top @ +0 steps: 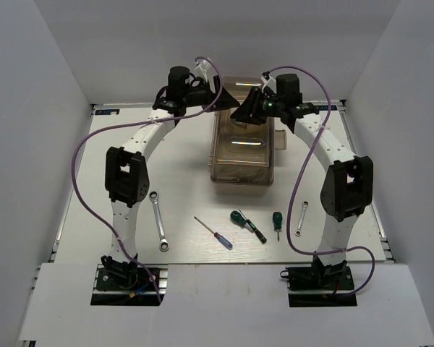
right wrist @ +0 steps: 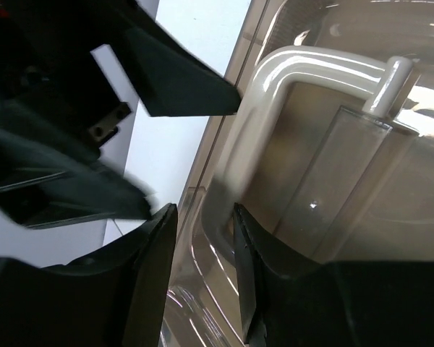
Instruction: Sort the tools into containers
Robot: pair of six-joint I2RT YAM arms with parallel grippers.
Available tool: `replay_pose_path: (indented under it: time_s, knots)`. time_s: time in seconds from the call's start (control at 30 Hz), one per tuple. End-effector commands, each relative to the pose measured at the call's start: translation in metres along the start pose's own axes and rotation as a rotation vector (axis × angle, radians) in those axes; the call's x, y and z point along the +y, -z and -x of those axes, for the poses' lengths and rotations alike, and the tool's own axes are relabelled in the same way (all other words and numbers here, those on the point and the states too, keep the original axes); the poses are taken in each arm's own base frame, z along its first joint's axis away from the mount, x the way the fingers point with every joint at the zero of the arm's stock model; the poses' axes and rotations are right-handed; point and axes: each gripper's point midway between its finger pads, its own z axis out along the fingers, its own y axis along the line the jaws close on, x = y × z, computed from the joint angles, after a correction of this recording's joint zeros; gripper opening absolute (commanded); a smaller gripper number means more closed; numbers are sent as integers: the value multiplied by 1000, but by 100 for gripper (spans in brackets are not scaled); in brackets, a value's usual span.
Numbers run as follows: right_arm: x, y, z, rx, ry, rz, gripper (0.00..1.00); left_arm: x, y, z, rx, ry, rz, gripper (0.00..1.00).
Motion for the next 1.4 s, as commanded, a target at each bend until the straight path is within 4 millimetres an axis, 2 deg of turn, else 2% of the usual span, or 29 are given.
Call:
replay_pose_path:
  time_s: [0.0,0.07,0.3,0.6,0.63,0.8,0.87,0.9,0.97,1.0,1.07,1.1,1.13,1.2,1.23,1.37]
  knots:
    - [40,17,8,-30,54,104,42,7,-1,-2,10,64,88,82]
    - [40,18,7,-27,50,106,42,17,-3,-7,12,104,119,81]
    - [42,20,7,-27,43,121,42,23,-10,-7,26,160,160,74]
    - [49,26,13,-42,49,164,41,16,-20,-30,118,205,150,70]
    - [49,26,13,-42,45,166,41,16,-25,-39,139,214,140,70]
    - [53,32,13,-43,87,183,41,12,-28,-46,169,218,125,68]
    - [63,45,17,-56,138,188,41,13,-27,-48,174,224,129,68]
    - [62,53,18,-65,212,167,41,11,-27,-49,179,225,121,66]
    - [51,64,17,-65,238,114,41,5,-30,-50,184,215,103,65]
    - [55,76,19,-83,292,103,41,7,-32,-50,184,215,103,64]
    - [28,87,14,-66,255,8,39,4,-32,-50,185,220,89,63]
    - [28,101,11,-70,290,-25,38,3,-32,-50,189,220,81,63]
    - [20,108,12,-86,293,-63,38,0,-32,-50,190,224,69,61]
    - [-7,124,11,-115,297,-197,38,1,-34,-51,194,234,57,60]
    - [-24,137,18,-151,314,-297,38,-4,-34,-49,194,239,33,59]
    - [-66,154,4,-85,228,-431,38,-11,-42,-51,200,243,-25,57]
